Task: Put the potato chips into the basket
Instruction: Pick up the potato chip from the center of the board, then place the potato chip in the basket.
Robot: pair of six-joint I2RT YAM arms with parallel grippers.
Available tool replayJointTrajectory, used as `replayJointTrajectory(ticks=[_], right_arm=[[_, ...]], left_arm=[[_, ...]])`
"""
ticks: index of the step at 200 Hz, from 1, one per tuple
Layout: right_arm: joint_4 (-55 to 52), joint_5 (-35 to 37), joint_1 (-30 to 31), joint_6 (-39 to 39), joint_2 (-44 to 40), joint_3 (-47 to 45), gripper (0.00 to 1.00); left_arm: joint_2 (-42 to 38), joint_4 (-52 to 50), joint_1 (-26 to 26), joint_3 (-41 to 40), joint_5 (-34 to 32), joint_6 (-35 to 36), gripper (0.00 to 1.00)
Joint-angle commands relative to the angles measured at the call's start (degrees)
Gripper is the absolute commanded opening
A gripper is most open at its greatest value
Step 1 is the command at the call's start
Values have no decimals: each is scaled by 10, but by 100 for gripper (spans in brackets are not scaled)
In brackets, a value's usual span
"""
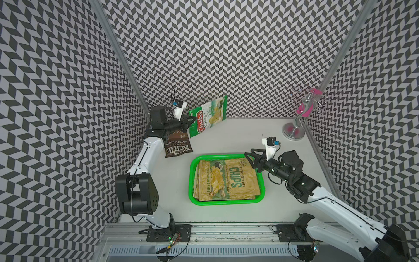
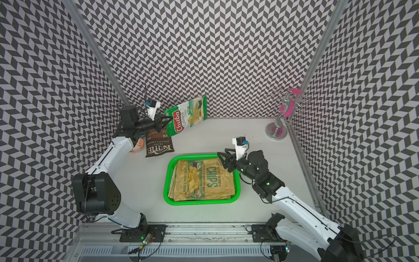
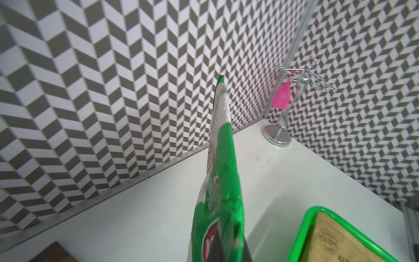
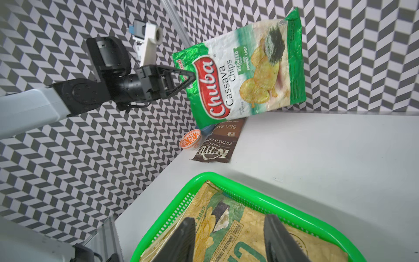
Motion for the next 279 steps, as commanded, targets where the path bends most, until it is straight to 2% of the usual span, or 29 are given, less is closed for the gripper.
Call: replayJointTrajectory(ticks=[1,27,63,80,109,184,279], right_arm=[[3,19,-23,10,-36,-16,52],[-19,40,-41,12,-74,-22,52],[-42,84,-49,18,-124,-29,52],[-45,101,-49,20,-143,-35,52],[-47,109,-50,22,-154,-43,53],[-49,102,-50,22,-157,-53,53],[-44,102,-50,29,-165,-61,53]], left_arm=[[-44,-101,-13,14,92,76,0],[-86,-148,-39,-31,134,118,0],[-131,-217,-80,-100,160,182,0],[-140,-273,-95,-118,180,230,0],[-143,-374,-113,-128,201,308,0],[-151,-618,-113,-102,233,519,0],[-227,-612,-113,-147,236,526,0]])
